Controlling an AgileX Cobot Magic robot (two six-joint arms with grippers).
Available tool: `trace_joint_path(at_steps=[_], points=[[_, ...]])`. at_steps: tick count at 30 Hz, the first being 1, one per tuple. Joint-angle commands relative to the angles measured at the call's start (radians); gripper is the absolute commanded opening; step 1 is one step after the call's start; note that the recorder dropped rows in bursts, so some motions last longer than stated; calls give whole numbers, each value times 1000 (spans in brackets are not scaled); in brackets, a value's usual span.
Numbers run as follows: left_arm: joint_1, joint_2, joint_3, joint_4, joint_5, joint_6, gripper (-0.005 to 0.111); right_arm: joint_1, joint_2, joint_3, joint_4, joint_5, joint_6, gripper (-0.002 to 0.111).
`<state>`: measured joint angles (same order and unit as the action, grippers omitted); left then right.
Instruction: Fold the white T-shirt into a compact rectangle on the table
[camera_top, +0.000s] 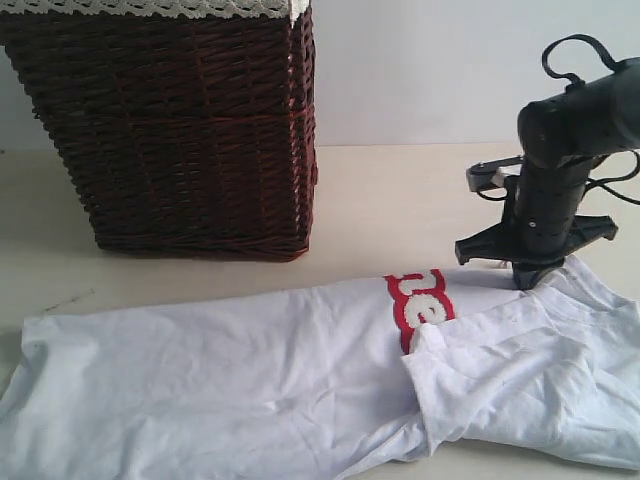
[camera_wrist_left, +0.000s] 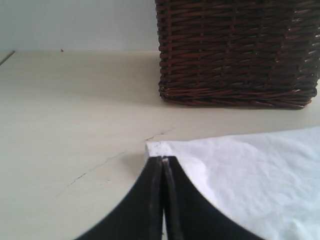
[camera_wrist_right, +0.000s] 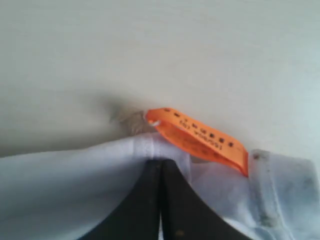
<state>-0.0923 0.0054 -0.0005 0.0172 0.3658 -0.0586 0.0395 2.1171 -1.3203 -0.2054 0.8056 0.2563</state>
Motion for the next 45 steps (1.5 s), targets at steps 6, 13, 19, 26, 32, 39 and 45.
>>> trace_joint_path(at_steps=[6, 13, 19, 26, 32, 39, 45], points=[[3, -5, 1, 1, -12, -1, 0, -163, -9, 135, -31, -61, 68, 0], [3, -5, 1, 1, -12, -1, 0, -168, -56, 166, 0, -77, 35, 0], [3, -5, 1, 1, -12, -1, 0, -123, -168, 167, 247, -158, -213, 0], [3, -5, 1, 1, -12, -1, 0, 9, -207, 167, 363, -195, -316, 0], [3, -5, 1, 1, -12, -1, 0, 77, -128, 167, 348, -193, -316, 0], [3, -5, 1, 1, -12, -1, 0, 75, -50, 165, 296, -255, -243, 0], [3, -5, 1, 1, -12, -1, 0, 75, -104, 138, 292, -207, -245, 0]])
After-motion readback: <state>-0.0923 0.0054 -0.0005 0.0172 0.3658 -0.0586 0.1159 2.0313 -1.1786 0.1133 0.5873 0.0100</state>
